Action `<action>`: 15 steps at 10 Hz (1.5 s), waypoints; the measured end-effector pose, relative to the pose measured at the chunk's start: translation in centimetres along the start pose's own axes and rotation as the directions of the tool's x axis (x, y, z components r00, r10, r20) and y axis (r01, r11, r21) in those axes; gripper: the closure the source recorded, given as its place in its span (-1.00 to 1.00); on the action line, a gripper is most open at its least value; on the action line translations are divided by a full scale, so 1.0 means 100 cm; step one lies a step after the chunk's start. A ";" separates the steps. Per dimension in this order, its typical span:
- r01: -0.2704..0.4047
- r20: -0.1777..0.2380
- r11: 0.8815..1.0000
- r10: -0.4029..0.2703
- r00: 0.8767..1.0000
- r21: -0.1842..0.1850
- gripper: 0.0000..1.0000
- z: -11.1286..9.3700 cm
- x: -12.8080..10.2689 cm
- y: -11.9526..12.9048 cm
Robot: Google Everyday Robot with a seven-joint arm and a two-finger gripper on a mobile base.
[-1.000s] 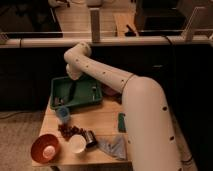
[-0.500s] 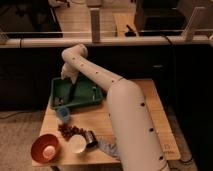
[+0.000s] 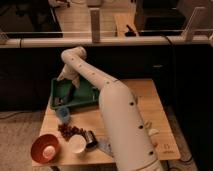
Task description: Wipe tray with brush
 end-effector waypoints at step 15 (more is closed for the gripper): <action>-0.077 0.006 0.987 0.079 0.997 -0.140 0.11 0.069 -0.003 0.011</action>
